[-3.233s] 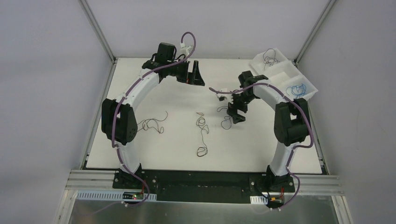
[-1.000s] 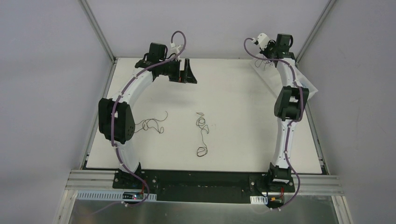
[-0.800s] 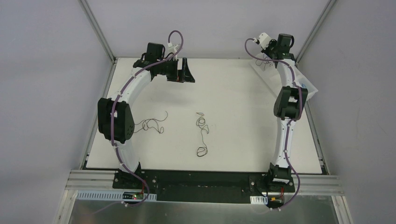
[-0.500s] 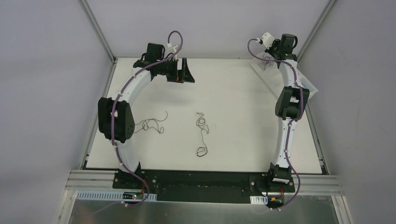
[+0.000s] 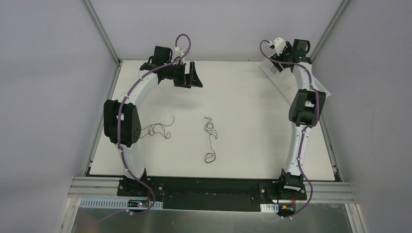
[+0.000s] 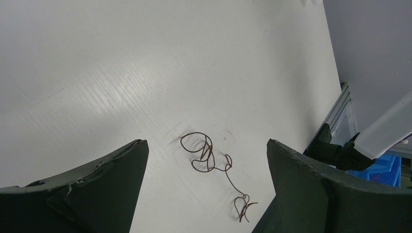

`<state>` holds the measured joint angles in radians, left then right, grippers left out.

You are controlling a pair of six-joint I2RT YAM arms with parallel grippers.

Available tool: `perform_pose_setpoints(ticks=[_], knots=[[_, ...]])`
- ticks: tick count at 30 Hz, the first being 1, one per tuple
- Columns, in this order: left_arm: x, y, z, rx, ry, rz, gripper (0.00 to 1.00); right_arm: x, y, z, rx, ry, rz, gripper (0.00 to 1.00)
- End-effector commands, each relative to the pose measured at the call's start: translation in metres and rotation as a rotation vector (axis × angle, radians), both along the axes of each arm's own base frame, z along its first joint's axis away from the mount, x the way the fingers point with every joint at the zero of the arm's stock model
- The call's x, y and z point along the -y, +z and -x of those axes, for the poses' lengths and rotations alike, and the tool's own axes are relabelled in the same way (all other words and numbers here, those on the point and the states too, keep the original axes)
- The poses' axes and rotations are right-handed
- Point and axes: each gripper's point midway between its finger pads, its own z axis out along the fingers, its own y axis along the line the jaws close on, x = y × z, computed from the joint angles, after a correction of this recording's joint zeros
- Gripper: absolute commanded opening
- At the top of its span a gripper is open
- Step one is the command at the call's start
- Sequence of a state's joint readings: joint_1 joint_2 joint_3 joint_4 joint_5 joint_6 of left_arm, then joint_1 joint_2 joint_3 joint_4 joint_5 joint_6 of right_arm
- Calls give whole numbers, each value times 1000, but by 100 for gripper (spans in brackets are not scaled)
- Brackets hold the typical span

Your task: Untangle the cables

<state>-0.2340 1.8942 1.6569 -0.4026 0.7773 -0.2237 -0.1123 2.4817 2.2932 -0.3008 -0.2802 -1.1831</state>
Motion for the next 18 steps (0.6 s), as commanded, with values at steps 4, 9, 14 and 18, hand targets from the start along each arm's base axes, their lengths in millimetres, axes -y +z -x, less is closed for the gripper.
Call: perform_pose_setpoints(ticks=[4, 9, 14, 18], knots=[[-4, 12, 10, 26, -18, 6, 98, -61, 134, 63, 23, 72, -265, 91], [-23, 17, 16, 4, 8, 37, 99, -146, 120, 195, -409, 235, -337, 99], [-54, 32, 24, 11, 52, 80, 99, -214, 88, 332, -803, 437, -307, 99], [-85, 37, 31, 24, 128, 75, 99, -252, 57, 392, -887, 588, -248, 99]])
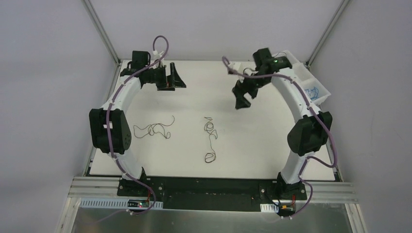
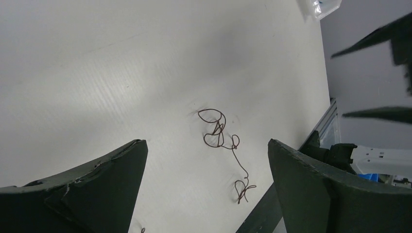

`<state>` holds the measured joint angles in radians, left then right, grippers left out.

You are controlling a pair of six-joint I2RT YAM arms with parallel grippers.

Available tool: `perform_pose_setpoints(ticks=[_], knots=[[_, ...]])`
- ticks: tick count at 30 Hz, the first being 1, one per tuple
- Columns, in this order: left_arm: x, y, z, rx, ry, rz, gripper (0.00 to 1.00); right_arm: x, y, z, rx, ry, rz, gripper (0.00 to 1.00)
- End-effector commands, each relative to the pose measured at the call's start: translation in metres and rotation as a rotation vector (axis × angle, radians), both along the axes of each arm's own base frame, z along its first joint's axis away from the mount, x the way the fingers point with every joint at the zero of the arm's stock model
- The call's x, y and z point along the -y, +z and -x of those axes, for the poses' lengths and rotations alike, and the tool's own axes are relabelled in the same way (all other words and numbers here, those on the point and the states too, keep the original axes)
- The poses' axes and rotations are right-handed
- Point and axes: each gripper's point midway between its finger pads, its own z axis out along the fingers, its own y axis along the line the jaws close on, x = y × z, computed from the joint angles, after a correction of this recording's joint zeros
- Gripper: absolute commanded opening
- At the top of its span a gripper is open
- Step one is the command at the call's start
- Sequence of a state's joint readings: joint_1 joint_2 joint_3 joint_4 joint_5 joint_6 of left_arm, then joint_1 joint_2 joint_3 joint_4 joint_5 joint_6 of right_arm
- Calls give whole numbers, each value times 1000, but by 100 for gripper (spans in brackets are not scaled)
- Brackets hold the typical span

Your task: Untangle the cables

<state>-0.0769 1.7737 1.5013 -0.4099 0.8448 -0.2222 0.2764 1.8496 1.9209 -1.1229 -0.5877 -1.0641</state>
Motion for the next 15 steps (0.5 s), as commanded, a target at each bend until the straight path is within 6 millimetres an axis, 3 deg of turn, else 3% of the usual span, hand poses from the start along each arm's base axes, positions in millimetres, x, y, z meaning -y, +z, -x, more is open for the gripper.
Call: perform_pose_setpoints(ticks=[1, 6, 10, 15], knots=[[-25, 38, 20, 75, 39, 30, 99, -24, -42, 92, -208, 165, 33, 99], [-50, 36, 34, 69, 119, 18, 99, -64, -92, 104, -109, 228, 68, 99], [-54, 32, 51, 65, 134, 9, 99, -100, -114, 98, -40, 271, 65, 99], [-58, 29, 66, 73, 150, -14, 99, -127, -145, 84, 12, 309, 103, 99]])
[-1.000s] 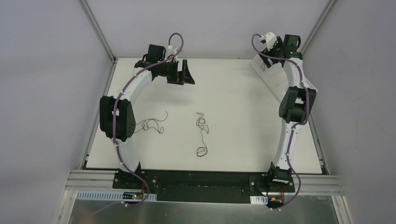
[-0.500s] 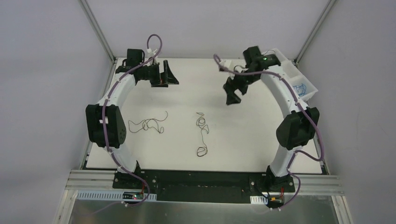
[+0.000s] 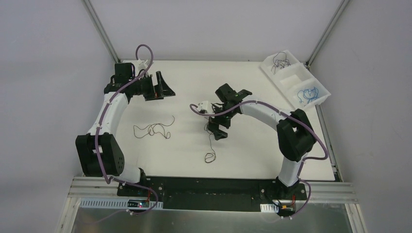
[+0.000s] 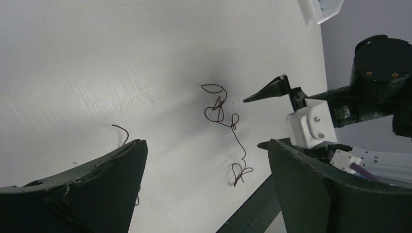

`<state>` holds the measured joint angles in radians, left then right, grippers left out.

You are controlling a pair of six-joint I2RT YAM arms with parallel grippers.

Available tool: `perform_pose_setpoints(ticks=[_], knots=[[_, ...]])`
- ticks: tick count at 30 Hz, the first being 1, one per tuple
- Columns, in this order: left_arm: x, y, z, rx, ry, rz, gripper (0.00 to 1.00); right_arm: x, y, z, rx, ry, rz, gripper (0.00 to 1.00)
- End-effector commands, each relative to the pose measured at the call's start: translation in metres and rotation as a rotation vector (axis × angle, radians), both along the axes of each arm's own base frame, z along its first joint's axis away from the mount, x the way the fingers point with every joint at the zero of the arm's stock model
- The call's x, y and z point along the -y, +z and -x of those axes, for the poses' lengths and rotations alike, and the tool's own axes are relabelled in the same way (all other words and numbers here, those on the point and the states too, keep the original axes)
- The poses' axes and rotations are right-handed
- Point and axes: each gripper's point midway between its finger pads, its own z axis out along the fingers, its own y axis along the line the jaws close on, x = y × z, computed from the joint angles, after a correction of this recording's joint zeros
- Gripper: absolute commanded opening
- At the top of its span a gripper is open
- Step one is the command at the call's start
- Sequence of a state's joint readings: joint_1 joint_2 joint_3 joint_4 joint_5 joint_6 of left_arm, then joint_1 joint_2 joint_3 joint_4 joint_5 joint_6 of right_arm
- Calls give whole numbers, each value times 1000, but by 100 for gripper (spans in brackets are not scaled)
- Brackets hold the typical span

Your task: Untangle the cables

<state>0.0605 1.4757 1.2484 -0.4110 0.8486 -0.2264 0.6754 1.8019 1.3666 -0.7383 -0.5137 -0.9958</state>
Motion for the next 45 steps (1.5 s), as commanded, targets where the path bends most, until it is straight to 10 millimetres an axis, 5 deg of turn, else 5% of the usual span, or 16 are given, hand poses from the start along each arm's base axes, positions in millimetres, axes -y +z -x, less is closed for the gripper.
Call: perform_pose_setpoints(ticks=[1, 11, 21, 23, 28, 33, 38, 45], knots=[[-5, 8, 15, 31, 16, -21, 99, -33, -18, -39, 148, -2, -28, 99], [-9, 9, 29, 40, 30, -38, 99, -58, -51, -57, 183, 78, -8, 94], [-11, 12, 23, 51, 37, -51, 99, -20, -65, -39, 56, 112, 76, 3], [-11, 12, 20, 46, 35, -45, 99, -16, -51, -45, 49, 61, 52, 0], [-10, 16, 14, 46, 30, -35, 98, -4, 25, -72, 9, -141, -88, 0], [-9, 18, 7, 45, 25, -27, 97, 29, 96, -106, -41, -379, -210, 0], [-10, 19, -1, 44, 27, -27, 96, 78, 145, -152, -68, -633, -313, 0], [-10, 20, -12, 46, 26, -28, 96, 162, 186, -221, -49, -955, -408, 0]])
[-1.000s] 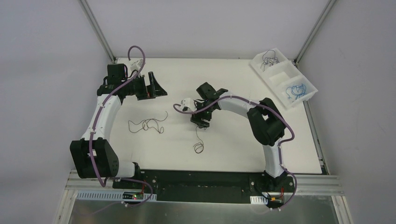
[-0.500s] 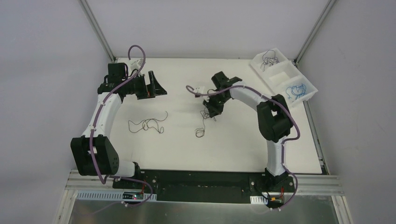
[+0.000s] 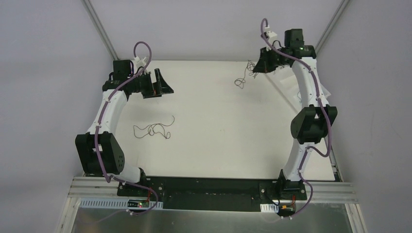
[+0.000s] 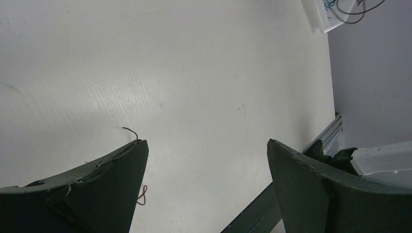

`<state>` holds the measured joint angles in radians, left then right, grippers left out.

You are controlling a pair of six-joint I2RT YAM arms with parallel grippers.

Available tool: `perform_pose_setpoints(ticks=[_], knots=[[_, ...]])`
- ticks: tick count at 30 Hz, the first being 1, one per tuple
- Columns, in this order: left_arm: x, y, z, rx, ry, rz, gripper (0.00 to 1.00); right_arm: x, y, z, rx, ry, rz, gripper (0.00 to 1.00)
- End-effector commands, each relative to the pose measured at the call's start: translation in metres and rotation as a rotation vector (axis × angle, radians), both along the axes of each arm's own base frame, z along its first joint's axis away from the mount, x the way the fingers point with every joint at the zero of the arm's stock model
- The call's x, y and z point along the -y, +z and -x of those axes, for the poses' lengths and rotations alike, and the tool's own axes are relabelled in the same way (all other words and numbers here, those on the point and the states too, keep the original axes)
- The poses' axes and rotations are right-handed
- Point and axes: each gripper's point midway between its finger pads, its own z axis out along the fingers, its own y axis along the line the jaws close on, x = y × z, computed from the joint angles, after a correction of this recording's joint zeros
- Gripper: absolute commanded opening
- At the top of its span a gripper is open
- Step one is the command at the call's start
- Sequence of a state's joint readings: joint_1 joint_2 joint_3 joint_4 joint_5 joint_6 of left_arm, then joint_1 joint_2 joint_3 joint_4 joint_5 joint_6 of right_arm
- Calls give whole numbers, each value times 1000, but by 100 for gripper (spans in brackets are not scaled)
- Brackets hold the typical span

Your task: Untangle the cables

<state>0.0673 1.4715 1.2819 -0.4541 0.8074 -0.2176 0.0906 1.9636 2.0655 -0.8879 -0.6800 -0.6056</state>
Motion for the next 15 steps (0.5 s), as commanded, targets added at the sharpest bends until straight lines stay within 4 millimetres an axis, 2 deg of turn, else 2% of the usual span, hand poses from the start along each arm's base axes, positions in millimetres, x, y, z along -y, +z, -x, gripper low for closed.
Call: perform_pose_setpoints(ticks=[1, 4, 8, 12, 15], knots=[[-3, 16, -11, 47, -8, 5, 96, 42, 25, -22, -81, -194, -112, 0], [-3, 13, -14, 40, -8, 5, 96, 90, 25, -42, -78, -347, -102, 0], [-4, 9, -15, 32, -6, 1, 96, 144, 12, -61, -74, -526, -62, 0], [-4, 4, -17, 24, -7, -4, 97, 189, -11, -77, -73, -656, -1, 0], [-4, -2, -20, -1, -6, 6, 96, 214, -31, -89, -76, -721, 27, 0]])
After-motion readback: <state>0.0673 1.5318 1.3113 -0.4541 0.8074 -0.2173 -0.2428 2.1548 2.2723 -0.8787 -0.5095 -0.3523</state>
